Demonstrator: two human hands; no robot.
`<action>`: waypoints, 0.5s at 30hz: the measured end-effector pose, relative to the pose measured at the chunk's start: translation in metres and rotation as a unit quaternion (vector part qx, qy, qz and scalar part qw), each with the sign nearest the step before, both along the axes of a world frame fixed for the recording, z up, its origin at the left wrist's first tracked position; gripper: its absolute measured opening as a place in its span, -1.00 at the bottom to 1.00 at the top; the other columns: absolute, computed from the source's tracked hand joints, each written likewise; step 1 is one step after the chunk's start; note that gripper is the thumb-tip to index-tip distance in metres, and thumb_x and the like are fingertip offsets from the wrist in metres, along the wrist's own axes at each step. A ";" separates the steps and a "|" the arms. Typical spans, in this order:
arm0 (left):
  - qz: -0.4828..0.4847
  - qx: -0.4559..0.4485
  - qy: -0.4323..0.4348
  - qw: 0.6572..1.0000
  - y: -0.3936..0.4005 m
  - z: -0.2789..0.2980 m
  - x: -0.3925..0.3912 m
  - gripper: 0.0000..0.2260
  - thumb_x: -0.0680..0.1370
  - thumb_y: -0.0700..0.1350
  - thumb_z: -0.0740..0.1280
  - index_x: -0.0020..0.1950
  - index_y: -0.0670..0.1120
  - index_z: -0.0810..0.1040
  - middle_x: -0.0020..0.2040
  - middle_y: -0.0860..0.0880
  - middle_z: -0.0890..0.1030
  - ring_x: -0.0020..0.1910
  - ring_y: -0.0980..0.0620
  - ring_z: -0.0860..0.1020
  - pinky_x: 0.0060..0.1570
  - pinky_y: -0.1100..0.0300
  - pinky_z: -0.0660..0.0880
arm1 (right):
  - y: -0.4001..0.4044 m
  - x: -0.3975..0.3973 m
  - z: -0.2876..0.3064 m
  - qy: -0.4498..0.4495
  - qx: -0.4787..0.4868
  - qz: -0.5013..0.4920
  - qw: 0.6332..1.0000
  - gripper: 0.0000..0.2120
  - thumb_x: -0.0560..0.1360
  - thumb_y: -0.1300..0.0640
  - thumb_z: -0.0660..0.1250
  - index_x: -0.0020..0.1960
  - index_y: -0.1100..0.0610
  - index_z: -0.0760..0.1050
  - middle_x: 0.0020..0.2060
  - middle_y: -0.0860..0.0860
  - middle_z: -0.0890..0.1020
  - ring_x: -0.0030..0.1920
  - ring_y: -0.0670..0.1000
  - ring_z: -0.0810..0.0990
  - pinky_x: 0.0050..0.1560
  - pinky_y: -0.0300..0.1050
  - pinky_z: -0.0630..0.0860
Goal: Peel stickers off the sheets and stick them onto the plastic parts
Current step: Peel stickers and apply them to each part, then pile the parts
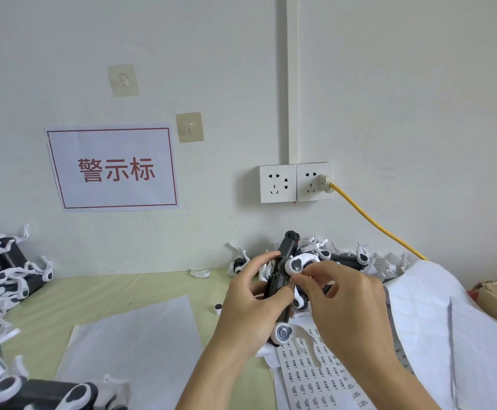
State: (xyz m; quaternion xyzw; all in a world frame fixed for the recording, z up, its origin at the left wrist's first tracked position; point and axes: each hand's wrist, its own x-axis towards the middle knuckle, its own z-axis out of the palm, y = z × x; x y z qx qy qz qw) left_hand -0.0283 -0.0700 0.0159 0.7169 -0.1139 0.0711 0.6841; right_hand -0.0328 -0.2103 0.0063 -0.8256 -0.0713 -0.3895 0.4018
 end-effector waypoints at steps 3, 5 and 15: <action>0.011 -0.042 0.011 0.999 0.003 0.001 0.002 -0.65 0.54 -0.26 0.34 0.14 0.19 0.58 -0.12 -0.10 0.72 -0.21 -0.15 0.68 -0.17 0.08 0.62 | -0.002 -0.005 0.003 -0.063 0.002 0.054 0.997 -0.90 0.50 0.05 0.36 -0.11 -0.11 0.64 -0.34 -0.25 0.60 -0.41 -0.10 0.55 -0.42 -0.30 0.41; 0.008 -0.069 0.015 0.997 0.004 0.002 0.002 -0.67 0.55 -0.27 0.33 0.13 0.17 0.59 -0.12 -0.11 0.72 -0.23 -0.12 0.68 -0.21 0.09 0.61 | -0.002 -0.008 0.004 -0.077 -0.012 0.124 0.989 -0.72 0.45 0.11 0.25 0.01 -0.11 0.68 -0.34 -0.25 0.57 -0.41 -0.09 0.53 -0.41 -0.44 0.31; -0.030 -0.129 0.018 0.991 0.006 0.003 0.001 -0.70 0.54 -0.29 0.33 0.10 0.10 0.62 -0.13 -0.22 0.67 -0.28 -0.16 0.61 -0.27 0.07 0.53 | -0.003 -0.006 0.002 -0.097 -0.087 0.106 0.986 -0.55 0.43 0.15 0.12 0.11 -0.07 0.70 -0.47 -0.22 0.38 -0.45 -0.07 0.38 -0.48 -0.21 0.30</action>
